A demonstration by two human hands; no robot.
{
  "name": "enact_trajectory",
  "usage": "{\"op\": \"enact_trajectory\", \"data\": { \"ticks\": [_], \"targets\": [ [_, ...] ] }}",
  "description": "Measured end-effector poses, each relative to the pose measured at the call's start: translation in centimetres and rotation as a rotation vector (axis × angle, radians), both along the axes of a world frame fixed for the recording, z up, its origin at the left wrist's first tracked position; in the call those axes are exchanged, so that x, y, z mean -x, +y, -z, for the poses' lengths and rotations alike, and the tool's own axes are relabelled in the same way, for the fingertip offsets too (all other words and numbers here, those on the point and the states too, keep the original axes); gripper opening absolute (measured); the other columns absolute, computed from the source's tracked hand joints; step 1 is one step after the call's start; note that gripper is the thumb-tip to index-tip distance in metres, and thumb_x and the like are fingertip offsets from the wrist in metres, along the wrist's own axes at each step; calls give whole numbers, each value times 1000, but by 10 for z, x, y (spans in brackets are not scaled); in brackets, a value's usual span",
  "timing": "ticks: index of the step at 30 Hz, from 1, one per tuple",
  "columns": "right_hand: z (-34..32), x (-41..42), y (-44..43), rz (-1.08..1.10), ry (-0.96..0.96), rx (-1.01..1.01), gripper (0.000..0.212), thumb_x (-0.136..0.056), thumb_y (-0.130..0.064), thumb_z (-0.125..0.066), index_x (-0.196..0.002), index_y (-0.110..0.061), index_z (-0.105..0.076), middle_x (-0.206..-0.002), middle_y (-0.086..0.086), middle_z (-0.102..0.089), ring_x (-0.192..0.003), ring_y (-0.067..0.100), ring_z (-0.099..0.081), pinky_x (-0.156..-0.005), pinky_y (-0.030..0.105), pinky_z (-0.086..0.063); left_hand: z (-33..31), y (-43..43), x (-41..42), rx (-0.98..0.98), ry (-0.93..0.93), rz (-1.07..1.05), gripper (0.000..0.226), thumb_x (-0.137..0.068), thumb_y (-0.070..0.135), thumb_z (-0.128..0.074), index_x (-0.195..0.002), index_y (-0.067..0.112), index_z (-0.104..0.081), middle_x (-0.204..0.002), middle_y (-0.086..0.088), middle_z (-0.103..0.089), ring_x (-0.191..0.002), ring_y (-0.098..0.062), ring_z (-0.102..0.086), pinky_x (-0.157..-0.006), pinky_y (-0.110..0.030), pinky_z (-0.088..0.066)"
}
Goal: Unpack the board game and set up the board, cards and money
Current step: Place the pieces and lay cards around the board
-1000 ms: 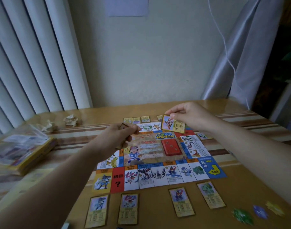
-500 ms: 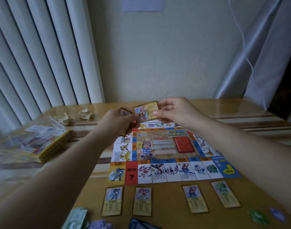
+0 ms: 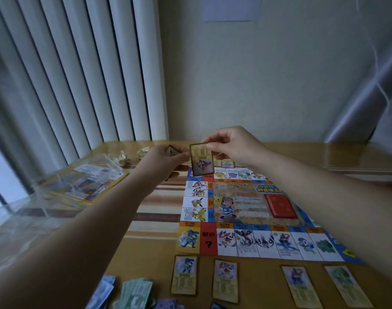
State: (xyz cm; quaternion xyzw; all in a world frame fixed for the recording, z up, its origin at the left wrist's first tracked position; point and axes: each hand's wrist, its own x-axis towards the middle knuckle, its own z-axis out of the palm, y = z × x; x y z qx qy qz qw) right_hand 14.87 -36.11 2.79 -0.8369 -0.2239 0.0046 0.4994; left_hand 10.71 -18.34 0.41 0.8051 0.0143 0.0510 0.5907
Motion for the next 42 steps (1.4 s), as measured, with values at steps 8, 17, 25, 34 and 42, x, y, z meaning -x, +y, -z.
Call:
{"op": "enact_trajectory", "data": {
  "ticks": [8,17,25,34,42],
  "targets": [
    [9,-16,18,-26,26,83,11,-88,-12,-65,-95,-20,-68,-85,-4,-68,-75,7,-62,-73,22,-53,10,7,-12,111,41,-50,4,-87,13,-64,-86,12,-60,-85,-8,-72,-81,-20,-70,-61,-27,-51],
    [48,-55,52,68,123,151,10,-85,-9,-68,-82,-16,-61,-85,3,-69,-65,7,-61,-63,19,-51,42,33,-40,358,277,-219,10,-88,3,-62,-97,3,-60,-91,-14,-71,-72,-18,-71,-59,-26,-56],
    [100,-93,93,57,135,377,8,-83,-14,-71,-90,-13,-70,-90,-3,-63,-87,12,-56,-75,26,-41,65,71,-52,-123,245,-246,20,-91,8,-58,-111,7,-58,-89,-9,-66,-79,-18,-69,-68,-31,-57],
    [125,-103,98,161,-80,611,9,-82,-27,-72,-74,-29,-68,-91,-7,-71,-101,17,-59,-90,39,-50,72,65,-47,-187,298,-177,14,-91,14,-59,-105,14,-61,-93,-4,-68,-78,-12,-68,-69,-30,-56],
    [129,-103,102,191,-252,713,6,-86,-29,-66,-91,-28,-69,-109,-2,-62,-117,24,-41,-95,37,-33,69,60,-39,82,317,-195,11,-93,15,-56,-101,11,-62,-94,-6,-68,-79,-14,-67,-64,-25,-54]
  ]
}}
